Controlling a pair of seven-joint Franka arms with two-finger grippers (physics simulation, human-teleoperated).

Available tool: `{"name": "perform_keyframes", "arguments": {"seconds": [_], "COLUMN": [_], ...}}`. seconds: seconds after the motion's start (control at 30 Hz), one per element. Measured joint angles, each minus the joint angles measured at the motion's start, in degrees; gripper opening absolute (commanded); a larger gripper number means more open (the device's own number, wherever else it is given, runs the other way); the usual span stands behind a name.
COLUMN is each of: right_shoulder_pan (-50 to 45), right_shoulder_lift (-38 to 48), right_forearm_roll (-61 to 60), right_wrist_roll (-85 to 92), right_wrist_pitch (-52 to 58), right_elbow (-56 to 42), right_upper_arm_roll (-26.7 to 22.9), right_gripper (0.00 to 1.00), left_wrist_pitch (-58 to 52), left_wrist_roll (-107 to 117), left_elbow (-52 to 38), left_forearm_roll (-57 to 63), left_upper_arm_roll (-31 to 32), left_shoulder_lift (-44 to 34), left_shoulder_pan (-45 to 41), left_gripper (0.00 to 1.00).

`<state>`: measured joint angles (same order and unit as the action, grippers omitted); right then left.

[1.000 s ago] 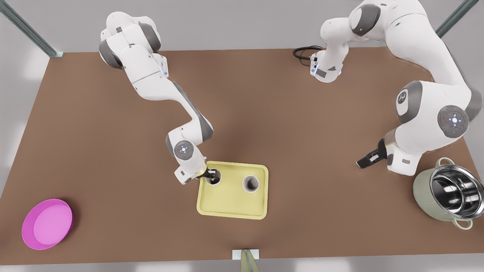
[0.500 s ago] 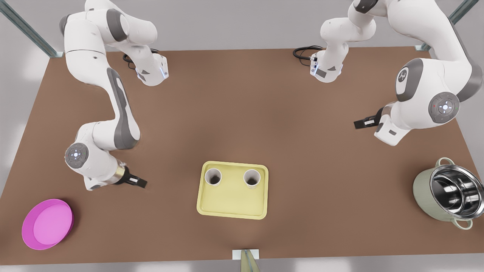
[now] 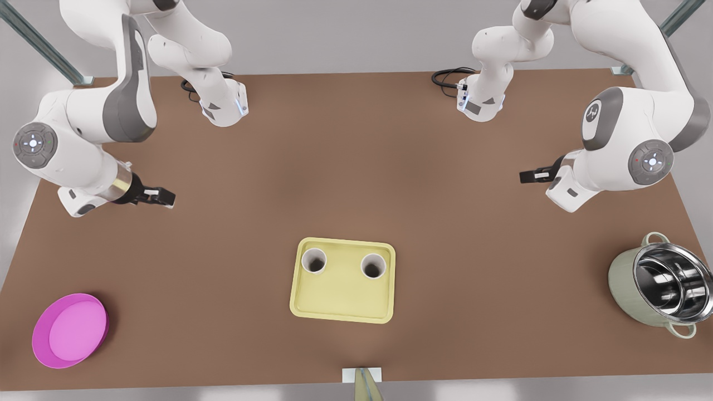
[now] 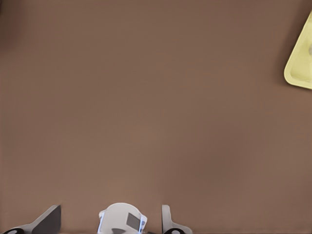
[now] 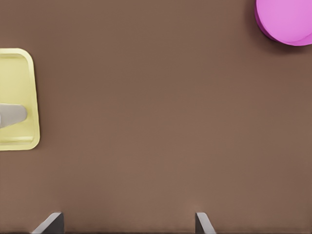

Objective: Use both arms to respectively pick up the white IKEA cups from the middle-left and middle-right positions, then place the white IKEA cups onto the middle-middle tray, ensuring that the cups remain upright and do not tip over

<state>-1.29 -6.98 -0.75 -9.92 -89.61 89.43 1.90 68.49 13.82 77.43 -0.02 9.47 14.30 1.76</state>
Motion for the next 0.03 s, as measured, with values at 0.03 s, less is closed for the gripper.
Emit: {"name": "perform_keyframes", "arguments": {"seconds": [0.03], "right_shoulder_pan": [-0.02], "right_shoulder_lift": [-0.12], "right_forearm_roll": [0.0], "right_wrist_roll": [0.56], "right_wrist_pitch": [0.36], "right_elbow": [0.03], "right_upper_arm_roll": [0.01], "right_gripper": [1.0], "left_wrist_pitch": [-0.05], "left_wrist_roll": [-0.27], "left_elbow": [0.01], "left_forearm_roll": [0.0], "left_upper_arm_roll": [0.0], "left_shoulder_lift": [0.0], "left_shoulder_pan": [0.0], "left_gripper": [1.0]}}
